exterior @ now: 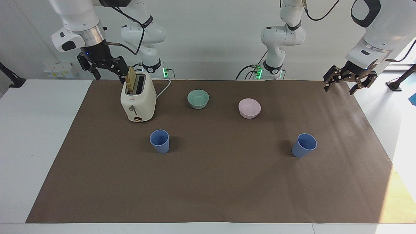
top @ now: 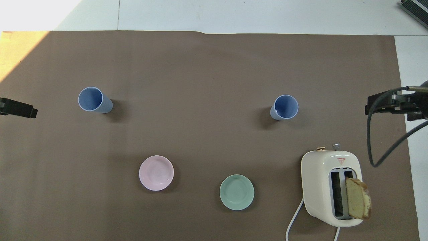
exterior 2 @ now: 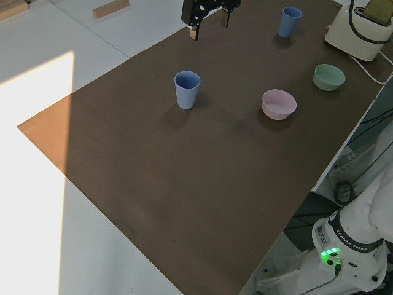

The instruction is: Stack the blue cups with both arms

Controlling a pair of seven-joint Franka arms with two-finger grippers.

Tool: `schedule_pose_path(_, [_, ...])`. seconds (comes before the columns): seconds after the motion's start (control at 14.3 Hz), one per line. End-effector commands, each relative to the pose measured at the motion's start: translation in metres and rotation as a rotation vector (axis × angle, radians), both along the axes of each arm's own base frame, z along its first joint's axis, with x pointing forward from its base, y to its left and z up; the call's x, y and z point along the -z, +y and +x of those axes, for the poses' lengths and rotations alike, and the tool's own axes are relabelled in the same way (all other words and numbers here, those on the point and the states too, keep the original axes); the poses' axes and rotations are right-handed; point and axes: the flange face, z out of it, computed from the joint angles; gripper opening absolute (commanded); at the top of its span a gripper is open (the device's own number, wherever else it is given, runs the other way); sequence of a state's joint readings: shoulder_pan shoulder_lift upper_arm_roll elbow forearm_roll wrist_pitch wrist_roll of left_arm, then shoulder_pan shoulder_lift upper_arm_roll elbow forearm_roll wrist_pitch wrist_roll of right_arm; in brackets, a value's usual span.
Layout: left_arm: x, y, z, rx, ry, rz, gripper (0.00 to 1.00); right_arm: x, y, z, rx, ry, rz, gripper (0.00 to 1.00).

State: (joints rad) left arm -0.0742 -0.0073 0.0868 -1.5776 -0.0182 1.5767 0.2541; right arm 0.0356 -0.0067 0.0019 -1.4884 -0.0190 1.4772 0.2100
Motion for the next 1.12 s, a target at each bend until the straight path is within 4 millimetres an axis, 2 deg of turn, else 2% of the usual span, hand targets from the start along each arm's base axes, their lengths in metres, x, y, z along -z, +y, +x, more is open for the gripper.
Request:
schedule_pose_path(0.0, [-0.0019,0.0014,-0.0011,0.004,0.008,0.015,1.0,-0.0007,0.0,-0.0037,0.011,-0.003,0.019,1.0])
schedule_pose_path(1.05, [-0.0044,-0.003,0.0021,0.004,-0.01,0.016,1.0,-0.0007,0.0,-0.0037,0.011,-0.003,0.019,1.0])
